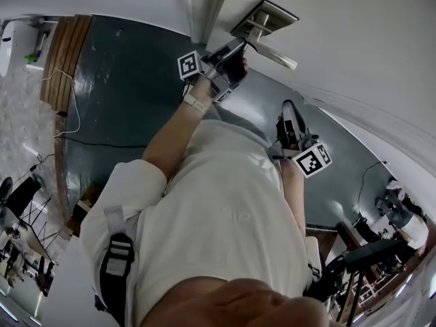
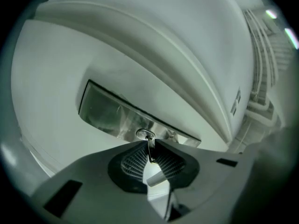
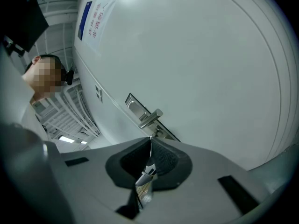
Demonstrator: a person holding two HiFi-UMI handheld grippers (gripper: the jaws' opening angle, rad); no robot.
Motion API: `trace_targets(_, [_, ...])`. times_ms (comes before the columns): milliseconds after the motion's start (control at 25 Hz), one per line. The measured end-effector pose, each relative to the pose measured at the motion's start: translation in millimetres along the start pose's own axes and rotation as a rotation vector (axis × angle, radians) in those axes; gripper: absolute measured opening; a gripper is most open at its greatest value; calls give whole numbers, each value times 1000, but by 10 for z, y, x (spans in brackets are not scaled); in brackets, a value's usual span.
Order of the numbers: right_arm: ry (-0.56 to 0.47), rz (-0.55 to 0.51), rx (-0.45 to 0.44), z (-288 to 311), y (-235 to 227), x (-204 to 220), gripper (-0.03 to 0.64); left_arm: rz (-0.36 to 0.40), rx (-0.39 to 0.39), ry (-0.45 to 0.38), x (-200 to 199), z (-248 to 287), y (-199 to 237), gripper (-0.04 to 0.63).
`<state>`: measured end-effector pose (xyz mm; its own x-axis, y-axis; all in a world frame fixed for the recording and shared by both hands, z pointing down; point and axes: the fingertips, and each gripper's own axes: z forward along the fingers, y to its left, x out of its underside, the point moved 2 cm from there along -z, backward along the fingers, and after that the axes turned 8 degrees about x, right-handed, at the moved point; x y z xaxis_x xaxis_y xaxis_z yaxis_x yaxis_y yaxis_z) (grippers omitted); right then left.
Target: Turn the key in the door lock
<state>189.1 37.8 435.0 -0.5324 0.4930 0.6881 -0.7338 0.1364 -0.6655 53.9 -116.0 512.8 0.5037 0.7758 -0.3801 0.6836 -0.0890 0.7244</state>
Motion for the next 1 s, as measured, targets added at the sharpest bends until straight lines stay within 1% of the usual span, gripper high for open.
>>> trace_targets(200, [-10,14,-10,-43,-15,-1,21,126,-101,25,-3,-1,-36,48])
trace_targets(280, [-14,18,-13,-39,3,-7,22,188,-142,40,-14,5,-77,51])
trace_targets(440, [-14,19,-22,-41,30,-25,21,334,-230,97,-24,33,-145,55])
trace_targets(520, [-13,18,-25,-39,37,-30,21,386,-266,121,-23,51,-173,57])
trace_targets(560, [-11,17,-27,-40,37,-29,21,398,-278,128,-21,56,-182,57])
trace_targets(600, [-9,17,-29,-43,37,-27,21,391,-281,129,-19,56,-183,57])
trace_targets(640, [-7,18,-32,-47,38,-25,21,360,-273,121,-20,49,-177,57])
trace_targets(680, [-5,18,-35,-50,40,-23,21,308,-253,102,-26,36,-166,57])
trace_targets(760, [-2,18,-39,-47,44,-20,21,189,-191,51,-49,11,-144,55])
trace_targets(880, [0,16,-37,-44,38,-23,22,45,-92,-15,-64,-4,-125,55])
trace_targets(1000, [-1,16,-32,-67,14,-25,21,-111,32,-78,-31,-21,-106,54])
